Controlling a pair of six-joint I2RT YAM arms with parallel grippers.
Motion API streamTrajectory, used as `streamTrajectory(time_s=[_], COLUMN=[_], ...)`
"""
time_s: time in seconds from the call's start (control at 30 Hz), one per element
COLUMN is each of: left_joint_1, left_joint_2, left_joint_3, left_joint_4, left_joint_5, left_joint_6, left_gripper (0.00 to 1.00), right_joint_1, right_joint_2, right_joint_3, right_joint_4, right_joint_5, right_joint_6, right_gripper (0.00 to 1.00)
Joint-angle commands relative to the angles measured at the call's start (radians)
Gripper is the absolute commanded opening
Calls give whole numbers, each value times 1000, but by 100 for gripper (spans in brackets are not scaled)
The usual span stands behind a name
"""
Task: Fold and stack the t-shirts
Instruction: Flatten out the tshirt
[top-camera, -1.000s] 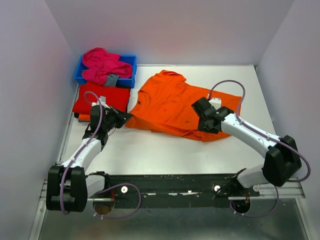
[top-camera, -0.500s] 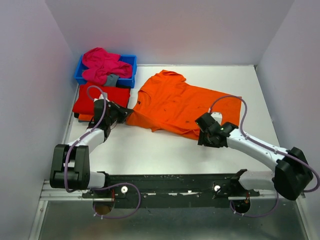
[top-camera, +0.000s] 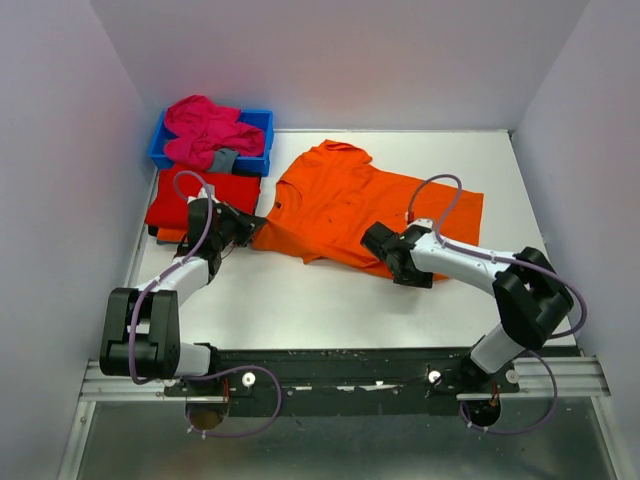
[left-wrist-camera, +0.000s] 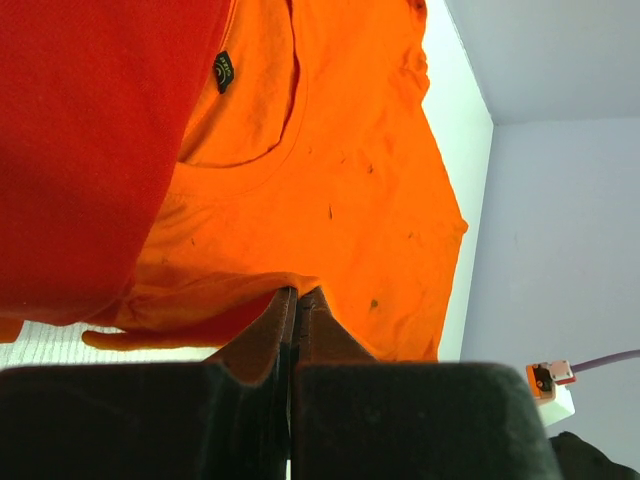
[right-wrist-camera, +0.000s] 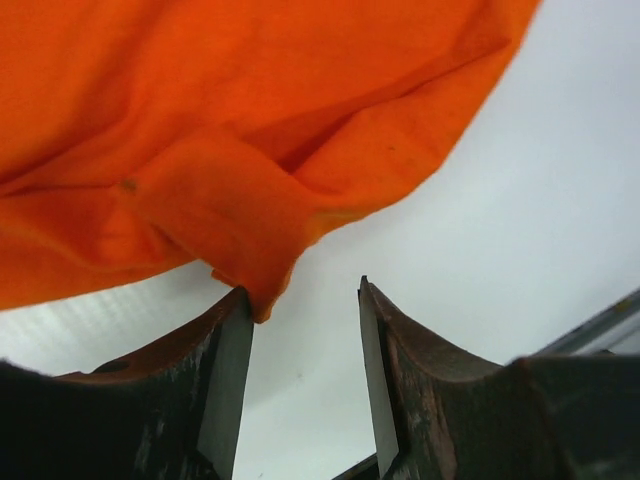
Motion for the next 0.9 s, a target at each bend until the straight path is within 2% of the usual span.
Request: streamTrajectory(time_s=[0.0, 0.23, 0.27, 0.3, 0.33, 0.37, 0.4, 0.7, 0.77, 0.8, 0.83, 0.87], left_joint_1=[1, 3, 3, 3, 3, 3, 1, -4, -8, -8, -10, -11], left_joint_2=[13, 8, 7, 5, 4, 2, 2, -32, -45, -52, -56, -62], left_joint_3=[29, 27, 27, 24, 24, 26, 24, -3, -15, -19, -22, -20], left_joint_4=[38, 38, 38, 38, 38, 39, 39, 39, 41, 39, 41, 38], left_joint_5=[-14, -9, -11, -11, -11, -9, -9, -6, -8, -11, -11, -9], left_joint_6=[0, 2, 2, 2, 2, 2, 2, -7, -12, -12, -13, -13], left_gripper=[0, 0, 0, 0, 0, 0, 0, 0, 0, 0, 0, 0], right_joint_1=[1, 1, 1, 1, 1, 1, 1, 13, 48, 70, 93, 107], right_joint_2=[67, 23, 11, -2, -6, -11, -16, -163, -181, -195, -210, -233], right_joint_3=[53, -4, -13, -21, -24, -23, -18, -56, -76, -91, -108, -130], right_joint_4=[-213, -295, -289, -283, -277, -274, -277, -258, -216, -171, -127, -64], right_joint_5=[178, 189, 185, 184, 183, 180, 174, 44, -4, -27, -56, -97], right_joint_6=[177, 274, 275, 272, 265, 261, 257, 185, 173, 156, 143, 122], right_gripper=[54, 50, 45, 36, 24, 7, 1, 1, 11, 28, 38, 40])
